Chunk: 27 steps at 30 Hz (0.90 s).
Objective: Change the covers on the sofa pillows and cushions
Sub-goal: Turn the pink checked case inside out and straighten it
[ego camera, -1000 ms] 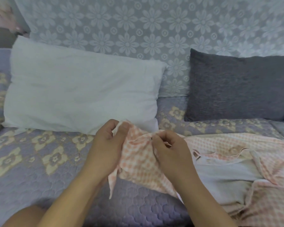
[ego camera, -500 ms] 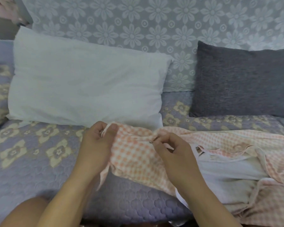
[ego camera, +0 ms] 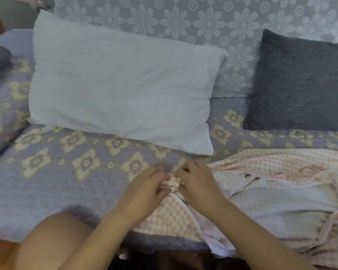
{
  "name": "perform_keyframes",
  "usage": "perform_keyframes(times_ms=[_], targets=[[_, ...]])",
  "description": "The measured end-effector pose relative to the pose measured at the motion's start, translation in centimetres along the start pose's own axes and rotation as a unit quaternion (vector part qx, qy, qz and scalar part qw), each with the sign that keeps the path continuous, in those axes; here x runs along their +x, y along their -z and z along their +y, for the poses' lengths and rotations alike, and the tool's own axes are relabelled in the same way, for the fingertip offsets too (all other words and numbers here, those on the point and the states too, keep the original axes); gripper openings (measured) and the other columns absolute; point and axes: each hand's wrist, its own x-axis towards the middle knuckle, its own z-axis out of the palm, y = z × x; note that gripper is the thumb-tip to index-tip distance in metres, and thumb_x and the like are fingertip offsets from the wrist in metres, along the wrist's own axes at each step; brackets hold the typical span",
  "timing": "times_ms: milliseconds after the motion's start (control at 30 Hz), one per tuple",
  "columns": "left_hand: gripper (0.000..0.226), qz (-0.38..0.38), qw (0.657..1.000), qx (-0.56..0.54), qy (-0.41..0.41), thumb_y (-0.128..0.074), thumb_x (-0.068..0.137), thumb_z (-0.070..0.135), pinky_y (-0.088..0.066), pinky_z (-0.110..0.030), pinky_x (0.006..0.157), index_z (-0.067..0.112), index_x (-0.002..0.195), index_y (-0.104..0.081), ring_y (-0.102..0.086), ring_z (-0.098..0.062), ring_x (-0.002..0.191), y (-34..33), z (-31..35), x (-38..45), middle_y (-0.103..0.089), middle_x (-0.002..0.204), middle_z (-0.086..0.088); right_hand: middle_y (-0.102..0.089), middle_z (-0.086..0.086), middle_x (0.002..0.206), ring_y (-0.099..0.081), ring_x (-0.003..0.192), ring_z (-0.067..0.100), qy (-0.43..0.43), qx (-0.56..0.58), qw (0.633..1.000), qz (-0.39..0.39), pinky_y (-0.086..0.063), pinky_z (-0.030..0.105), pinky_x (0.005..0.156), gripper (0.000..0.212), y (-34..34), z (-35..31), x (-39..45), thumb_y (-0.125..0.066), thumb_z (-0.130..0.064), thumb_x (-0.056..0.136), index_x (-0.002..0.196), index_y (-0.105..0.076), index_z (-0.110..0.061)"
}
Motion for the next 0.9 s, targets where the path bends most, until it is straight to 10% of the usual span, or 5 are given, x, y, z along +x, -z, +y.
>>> perform_keyframes(times_ms=[267,433,567,900], targets=[[0.009,-0.005,0.989,-0.130,0.076,-0.068,0.095,0.020,-0.048,-0.021,0.083,0.025,0.102,-0.072,-0.061,-0.003,0.092,-1.2,-1.4,0.5,-0.068,0.099,0.012,-0.059,0.003,0.067,-0.054,0.059,0.026,0.021,-0.009,0.999,-0.025,-0.030,0.034,0.047,0.017,1.7,2.3,1.4,-0.053,-0.012,0.086,0.101,-0.062,-0.016],[0.020,-0.010,0.981,-0.165,0.104,-0.062,0.099,0.016,-0.043,-0.007,0.089,0.025,0.111,-0.074,-0.061,0.002,0.103,-1.6,-1.3,0.4,-0.068,0.110,0.016,-0.057,0.001,0.090,-0.053,0.082,0.022,0.077,-0.002,0.997,-0.025,-0.044,0.035,0.066,0.009,2.2,3.2,1.3,-0.059,-0.014,0.090,0.098,-0.063,-0.016],[0.019,0.041,0.970,-0.201,0.134,-0.069,0.096,0.021,-0.045,-0.014,0.067,0.027,0.078,-0.073,-0.062,-0.002,0.076,-1.9,-0.6,0.6,-0.067,0.078,0.015,-0.052,-0.003,0.097,-0.046,0.092,0.019,0.110,0.018,0.994,0.019,-0.040,0.028,0.083,0.019,1.9,2.4,0.7,-0.068,-0.033,0.087,0.099,-0.064,-0.019],[0.024,0.058,0.959,-0.235,0.147,-0.060,0.102,0.019,-0.041,-0.018,0.061,0.018,0.078,-0.065,-0.056,-0.007,0.067,-1.7,-0.4,0.2,-0.062,0.070,0.007,-0.062,-0.003,0.071,-0.051,0.070,0.018,0.071,0.037,0.994,0.076,-0.044,0.031,0.064,0.010,0.2,1.6,1.8,-0.065,-0.009,0.084,0.077,-0.069,-0.016]])
